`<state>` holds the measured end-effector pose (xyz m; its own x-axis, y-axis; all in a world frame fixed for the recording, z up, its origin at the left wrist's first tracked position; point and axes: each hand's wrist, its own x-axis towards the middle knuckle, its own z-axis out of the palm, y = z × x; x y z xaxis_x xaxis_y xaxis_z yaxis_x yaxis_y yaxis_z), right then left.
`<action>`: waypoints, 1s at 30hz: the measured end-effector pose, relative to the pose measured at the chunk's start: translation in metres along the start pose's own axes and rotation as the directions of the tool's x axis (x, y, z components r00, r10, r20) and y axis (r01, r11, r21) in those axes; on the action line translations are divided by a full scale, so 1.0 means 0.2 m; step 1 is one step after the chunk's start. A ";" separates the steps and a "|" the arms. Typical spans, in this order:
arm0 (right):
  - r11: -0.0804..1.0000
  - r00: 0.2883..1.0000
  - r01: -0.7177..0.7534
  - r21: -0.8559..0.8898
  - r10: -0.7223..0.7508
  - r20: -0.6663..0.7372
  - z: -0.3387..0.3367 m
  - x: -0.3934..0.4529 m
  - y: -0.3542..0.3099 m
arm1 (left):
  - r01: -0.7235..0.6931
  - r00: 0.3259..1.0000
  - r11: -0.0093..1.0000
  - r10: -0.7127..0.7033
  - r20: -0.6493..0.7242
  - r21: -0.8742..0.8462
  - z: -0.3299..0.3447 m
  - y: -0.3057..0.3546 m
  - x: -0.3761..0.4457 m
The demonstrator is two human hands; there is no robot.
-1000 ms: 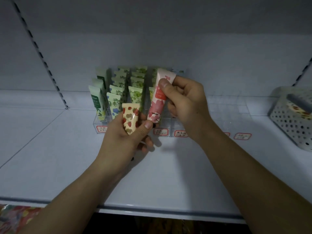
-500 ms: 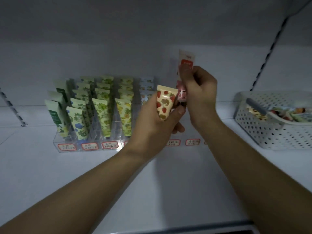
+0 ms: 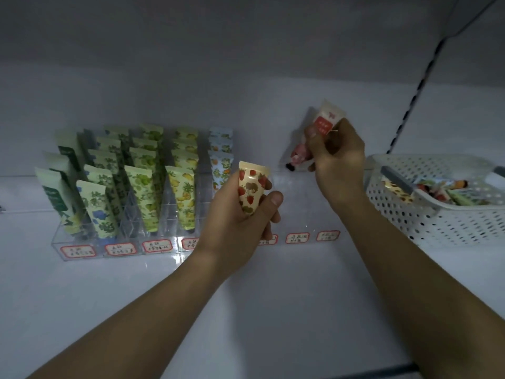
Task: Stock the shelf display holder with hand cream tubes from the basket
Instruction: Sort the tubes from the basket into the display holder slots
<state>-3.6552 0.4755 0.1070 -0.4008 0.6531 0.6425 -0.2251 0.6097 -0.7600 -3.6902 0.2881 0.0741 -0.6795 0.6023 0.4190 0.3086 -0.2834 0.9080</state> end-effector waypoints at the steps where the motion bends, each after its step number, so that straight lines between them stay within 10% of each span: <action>1: 1.000 0.999 -0.018 0.007 0.019 -0.046 -0.03 0.02 0.00 | 0.014 1.000 1.000 -0.014 0.009 -0.019 0.00 0.00 0.00; 18: 0.945 0.993 0.000 -0.327 0.038 0.108 -0.17 0.08 0.09 | 0.013 1.000 0.996 -0.015 0.023 0.083 -0.01 -0.03 0.02; 24: 0.979 0.996 0.058 -0.197 -0.069 -0.052 -0.11 0.04 0.03 | 0.007 0.999 0.996 -0.012 0.049 0.086 -0.01 -0.02 0.02; 30: 0.970 0.993 0.107 -0.218 -0.093 0.072 0.00 0.02 0.03 | -0.031 0.998 0.992 0.024 0.060 0.120 -0.01 -0.02 0.02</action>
<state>-3.6578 0.4814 0.1051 -0.4412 0.5593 0.7018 -0.0677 0.7590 -0.6475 -3.6953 0.2905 0.0731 -0.6306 0.6389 0.4406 0.4076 -0.2106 0.8886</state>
